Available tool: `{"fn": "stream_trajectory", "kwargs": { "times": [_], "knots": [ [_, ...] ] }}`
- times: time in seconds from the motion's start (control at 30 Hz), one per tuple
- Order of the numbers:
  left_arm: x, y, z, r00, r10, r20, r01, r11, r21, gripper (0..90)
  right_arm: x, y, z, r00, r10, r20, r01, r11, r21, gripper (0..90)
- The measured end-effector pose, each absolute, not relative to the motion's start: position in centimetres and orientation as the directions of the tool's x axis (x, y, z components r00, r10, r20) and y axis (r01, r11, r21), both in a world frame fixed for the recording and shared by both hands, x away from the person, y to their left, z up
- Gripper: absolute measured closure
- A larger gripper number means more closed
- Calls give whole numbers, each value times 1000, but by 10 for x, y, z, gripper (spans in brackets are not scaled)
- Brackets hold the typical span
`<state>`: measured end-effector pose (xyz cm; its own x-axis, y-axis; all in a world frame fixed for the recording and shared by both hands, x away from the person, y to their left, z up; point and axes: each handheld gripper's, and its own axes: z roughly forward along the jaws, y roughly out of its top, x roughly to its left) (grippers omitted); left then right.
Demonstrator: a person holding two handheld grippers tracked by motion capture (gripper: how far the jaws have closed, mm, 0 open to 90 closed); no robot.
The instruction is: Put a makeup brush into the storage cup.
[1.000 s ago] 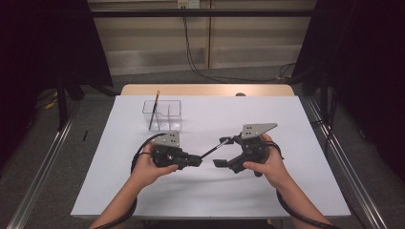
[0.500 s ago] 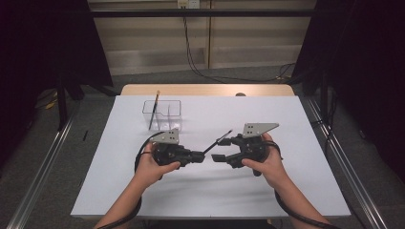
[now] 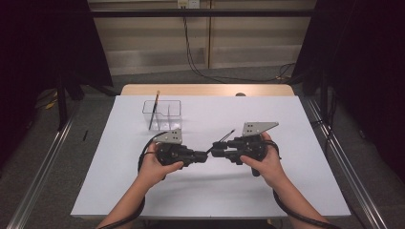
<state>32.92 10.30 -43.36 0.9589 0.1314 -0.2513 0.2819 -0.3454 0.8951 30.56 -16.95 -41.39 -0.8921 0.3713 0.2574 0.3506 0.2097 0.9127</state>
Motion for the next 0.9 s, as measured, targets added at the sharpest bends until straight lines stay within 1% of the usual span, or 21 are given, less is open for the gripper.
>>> {"fn": "stream_trajectory", "kwargs": {
  "times": [0.17, 0.4, 0.5, 0.6, 0.7, 0.83, 0.87, 0.9],
  "knots": [
    [329, 100, -435, 957, 129, -261, 290, -329, 899, 839, 306, -171, -413, -885, 382, 268, 361, 196, 912, 766],
    [328, 95, -440, 954, 128, -271, 299, -324, 898, 837, 308, -172, -414, -877, 377, 299, 385, 178, 905, 791],
    [327, 92, -442, 956, 128, -266, 293, -329, 898, 824, 308, -171, -414, -873, 353, 336, 411, 163, 897, 827],
    [327, 90, -443, 957, 124, -264, 291, -330, 898, 822, 308, -170, -414, -871, 338, 357, 424, 149, 893, 841],
    [327, 90, -444, 956, 123, -265, 292, -336, 895, 822, 308, -169, -414, -872, 338, 355, 423, 150, 894, 842],
    [327, 92, -444, 951, 122, -283, 307, -312, 899, 806, 309, -170, -413, -873, 333, 357, 421, 142, 896, 843],
    [328, 93, -443, 951, 122, -283, 308, -309, 900, 791, 309, -171, -413, -872, 332, 359, 421, 135, 897, 843],
    [328, 93, -443, 950, 118, -291, 313, -299, 901, 757, 309, -171, -413, -872, 331, 361, 421, 132, 897, 843]
  ]
}}
